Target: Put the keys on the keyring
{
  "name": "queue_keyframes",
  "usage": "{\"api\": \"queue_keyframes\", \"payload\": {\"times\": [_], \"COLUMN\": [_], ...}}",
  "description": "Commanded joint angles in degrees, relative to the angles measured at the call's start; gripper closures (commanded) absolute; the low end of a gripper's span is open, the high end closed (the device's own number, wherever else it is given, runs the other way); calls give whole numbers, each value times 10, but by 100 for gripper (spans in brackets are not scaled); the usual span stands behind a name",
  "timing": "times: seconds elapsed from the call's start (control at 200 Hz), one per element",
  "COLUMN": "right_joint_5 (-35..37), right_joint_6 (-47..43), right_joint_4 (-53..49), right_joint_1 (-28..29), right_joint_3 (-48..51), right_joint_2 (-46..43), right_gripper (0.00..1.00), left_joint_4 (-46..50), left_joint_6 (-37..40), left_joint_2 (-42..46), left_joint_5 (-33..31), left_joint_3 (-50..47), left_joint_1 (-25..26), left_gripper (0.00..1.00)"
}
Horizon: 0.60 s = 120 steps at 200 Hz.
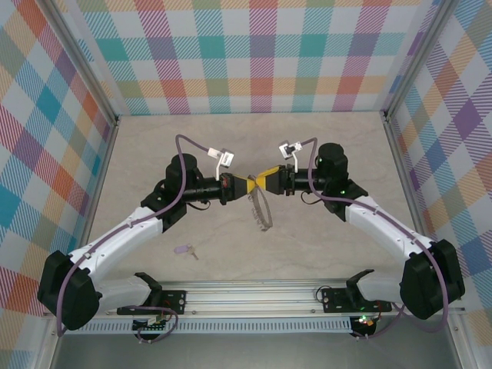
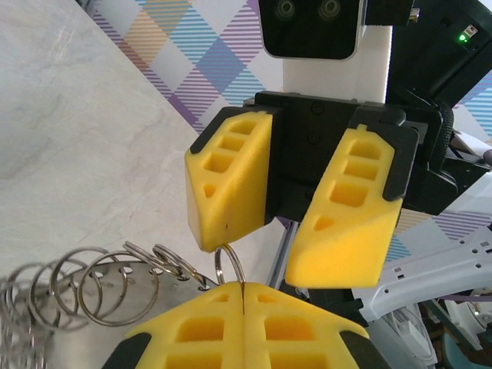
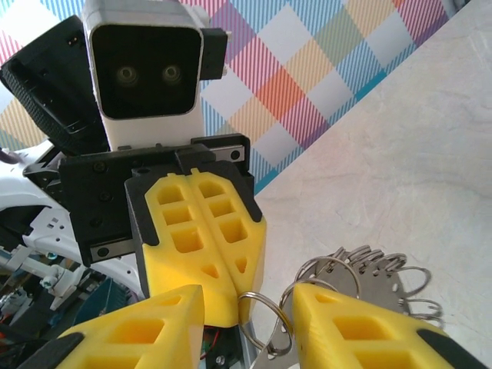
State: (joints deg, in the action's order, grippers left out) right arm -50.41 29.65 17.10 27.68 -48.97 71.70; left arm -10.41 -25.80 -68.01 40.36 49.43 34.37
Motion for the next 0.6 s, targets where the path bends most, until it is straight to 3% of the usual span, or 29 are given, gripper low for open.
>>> {"api": "queue_keyframes", "payload": {"times": [0.0, 0.115, 0.425, 0.595], "right_joint_5": [-9, -12, -6, -39], "right_joint_6": [3, 2, -6, 34], "right_joint_4": [16, 14, 7, 73], "right_joint_1": [-3, -3, -9, -9], "right_joint_3": [2, 7, 28, 40], "right_joint_2": [-14, -13, -12, 22], "right_gripper": [66, 70, 57, 59], "left_joint_4": [-5, -1, 2, 1], "left_joint_6": [16, 19, 25, 25], "left_joint_2": [7, 5, 3, -1], "left_joint_5": [-4, -3, 3, 4], "left_joint_3": [10, 13, 19, 21], "left_joint_1": [6, 6, 6, 6], "left_gripper": [100, 100, 100, 100]}}
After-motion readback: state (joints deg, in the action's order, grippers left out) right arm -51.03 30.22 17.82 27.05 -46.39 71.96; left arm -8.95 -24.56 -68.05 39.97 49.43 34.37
